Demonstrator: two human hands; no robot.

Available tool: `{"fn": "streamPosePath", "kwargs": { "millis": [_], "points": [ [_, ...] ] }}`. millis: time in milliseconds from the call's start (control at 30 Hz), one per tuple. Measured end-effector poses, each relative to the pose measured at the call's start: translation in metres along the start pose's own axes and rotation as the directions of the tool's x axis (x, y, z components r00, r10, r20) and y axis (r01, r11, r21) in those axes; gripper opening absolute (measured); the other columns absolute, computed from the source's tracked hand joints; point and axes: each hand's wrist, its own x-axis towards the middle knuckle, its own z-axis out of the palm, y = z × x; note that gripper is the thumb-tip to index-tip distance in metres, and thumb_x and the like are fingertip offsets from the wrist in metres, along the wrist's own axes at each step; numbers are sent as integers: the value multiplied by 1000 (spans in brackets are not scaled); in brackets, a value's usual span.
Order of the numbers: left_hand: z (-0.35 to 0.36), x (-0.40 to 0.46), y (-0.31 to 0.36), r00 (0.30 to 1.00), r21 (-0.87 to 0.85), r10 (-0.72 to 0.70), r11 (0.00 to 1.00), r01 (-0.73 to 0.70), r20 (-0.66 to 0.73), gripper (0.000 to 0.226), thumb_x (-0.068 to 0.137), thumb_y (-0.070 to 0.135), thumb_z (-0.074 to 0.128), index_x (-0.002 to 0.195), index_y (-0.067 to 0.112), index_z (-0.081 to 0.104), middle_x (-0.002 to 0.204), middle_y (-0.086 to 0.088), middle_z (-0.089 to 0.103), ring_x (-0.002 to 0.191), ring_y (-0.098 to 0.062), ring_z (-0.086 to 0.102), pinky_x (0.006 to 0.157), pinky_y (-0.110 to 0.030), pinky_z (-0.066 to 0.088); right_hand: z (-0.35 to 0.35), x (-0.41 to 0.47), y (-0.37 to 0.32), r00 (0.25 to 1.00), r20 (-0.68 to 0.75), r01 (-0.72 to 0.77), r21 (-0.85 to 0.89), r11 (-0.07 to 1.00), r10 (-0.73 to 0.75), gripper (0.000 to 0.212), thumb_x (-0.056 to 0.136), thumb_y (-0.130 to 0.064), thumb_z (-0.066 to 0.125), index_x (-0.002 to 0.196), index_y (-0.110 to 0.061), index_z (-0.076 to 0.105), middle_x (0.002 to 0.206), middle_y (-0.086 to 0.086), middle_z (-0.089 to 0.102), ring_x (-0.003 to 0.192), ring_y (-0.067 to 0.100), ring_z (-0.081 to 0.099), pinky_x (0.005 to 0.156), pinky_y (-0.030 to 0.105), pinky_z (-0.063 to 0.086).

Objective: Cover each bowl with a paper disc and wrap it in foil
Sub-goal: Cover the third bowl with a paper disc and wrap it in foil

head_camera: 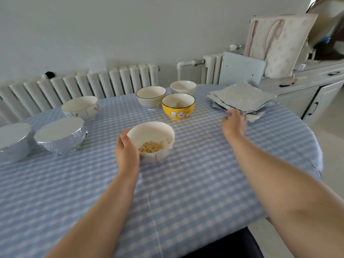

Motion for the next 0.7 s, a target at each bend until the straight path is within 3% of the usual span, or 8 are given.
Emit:
{"fn": "streamPosePath", "kwargs": {
  "millis": [133, 267, 367, 467, 600, 700],
  "points": [
    [1, 3, -1, 1000, -9, 5, 1000, -5, -6, 32, 102, 33, 32, 105, 38, 64, 108, -1, 64, 91, -21, 61, 41, -24, 43, -4, 29, 14, 997, -71, -6, -177, 984, -6, 39, 97, -20, 51, 132, -6, 52, 142, 17, 45, 134, 36, 35, 107, 39, 30],
    [1, 4, -9, 999, -64, 26, 998, -28, -32, 34, 100, 34, 35, 113, 33, 66, 113, -2, 66, 98, -20, 63, 63, -32, 49, 7, 41, 26, 994, 94, -25, -366, 930, 64, 54, 100, -35, 46, 145, -5, 41, 162, 6, 14, 147, 30, 17, 117, 41, 23],
    [1, 8, -16, 996, -76, 78, 994, -81, -44, 37, 98, 37, 35, 115, 30, 67, 120, -5, 66, 105, -21, 64, 79, -34, 50, 12, 45, 30, 982, 158, -21, -459, 888, 105, 62, 101, -45, 42, 147, -5, 38, 166, 2, -1, 148, 29, 18, 117, 41, 21],
    [-1, 12, -22, 989, -71, 143, 987, -146, -39, 43, 100, 33, 32, 123, 18, 65, 121, -10, 66, 106, -22, 64, 81, -29, 52, 10, 51, 28, 976, 189, 0, -501, 865, 109, 68, 100, -50, 41, 150, -5, 33, 166, 3, 0, 149, 30, 16, 118, 43, 19],
    [-3, 16, -26, 988, -84, 150, 985, -153, -33, 45, 97, 36, 35, 123, 17, 66, 122, -10, 66, 108, -23, 64, 85, -32, 53, 4, 64, 27, 967, 230, 31, -538, 842, 111, 76, 97, -58, 41, 149, -3, 32, 160, 10, 23, 146, 33, 20, 117, 45, 22],
    [-1, 15, -25, 990, -95, 138, 986, -141, -33, 42, 99, 33, 35, 124, 17, 65, 122, -9, 66, 109, -22, 64, 88, -35, 54, 1, 71, 25, 958, 260, 48, -557, 829, 119, 77, 97, -60, 40, 147, -2, 36, 157, 13, 28, 146, 34, 21, 115, 47, 24]
  ]
}}
